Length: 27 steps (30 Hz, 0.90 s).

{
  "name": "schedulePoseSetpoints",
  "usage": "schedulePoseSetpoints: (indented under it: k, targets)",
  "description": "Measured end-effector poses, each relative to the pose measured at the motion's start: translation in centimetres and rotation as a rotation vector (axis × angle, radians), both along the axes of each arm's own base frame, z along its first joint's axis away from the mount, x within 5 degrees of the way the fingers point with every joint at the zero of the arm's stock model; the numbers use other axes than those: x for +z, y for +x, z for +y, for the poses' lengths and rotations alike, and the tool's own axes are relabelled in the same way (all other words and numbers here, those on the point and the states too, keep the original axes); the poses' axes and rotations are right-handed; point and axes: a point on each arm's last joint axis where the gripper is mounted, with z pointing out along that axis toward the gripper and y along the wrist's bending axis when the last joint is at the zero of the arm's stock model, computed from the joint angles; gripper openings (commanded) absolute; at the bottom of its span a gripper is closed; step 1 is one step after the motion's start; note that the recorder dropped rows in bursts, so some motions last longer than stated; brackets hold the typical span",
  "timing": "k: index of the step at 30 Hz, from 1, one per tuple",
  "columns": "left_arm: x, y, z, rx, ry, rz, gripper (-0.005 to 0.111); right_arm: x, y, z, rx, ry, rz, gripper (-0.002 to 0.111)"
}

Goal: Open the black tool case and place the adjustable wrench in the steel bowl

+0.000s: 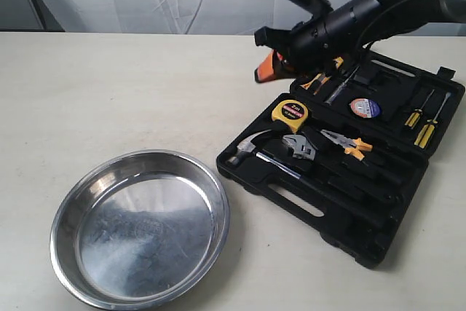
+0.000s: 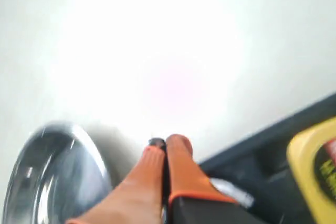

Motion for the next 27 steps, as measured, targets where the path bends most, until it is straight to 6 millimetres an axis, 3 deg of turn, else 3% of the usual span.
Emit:
schedulePoseSetpoints:
  k: [4,7,10,13,18,21,24,27]
  targets:
    - [0.0,0.0,0.0,0.000,0.000,0.000,0.000,0.2,2.5,-1.2,-0.249,-0.057,-0.171,-0.001]
    - [0.0,0.0,0.0,0.000,0.000,0.000,0.000,0.5,3.7,-2.3,-0.350,-0.155,-0.303,-0.001]
    - [0.0,0.0,0.0,0.000,0.000,0.000,0.000,2.0,4.5,-3.7,-0.376,-0.314,-0.511,-0.001]
    - [0.0,0.0,0.0,0.000,0.000,0.000,0.000,3.3,4.5,-4.2,-0.303,-0.438,-0.654,-0.001]
    - [0.0,0.0,0.0,0.000,0.000,0.000,0.000,4.3,4.6,-5.4,0.018,-0.771,-0.901,-0.001]
    - [0.0,0.0,0.0,0.000,0.000,0.000,0.000,3.2,4.2,-7.3,0.186,-0.916,-0.824,-0.001]
    - [0.0,0.0,0.0,0.000,0.000,0.000,0.000,1.8,3.1,-10.1,0.155,-0.961,-0.542,-0.001]
    - [0.0,0.0,0.0,0.000,0.000,0.000,0.000,0.9,1.6,-11.5,0.083,-0.993,-0.284,-0.001]
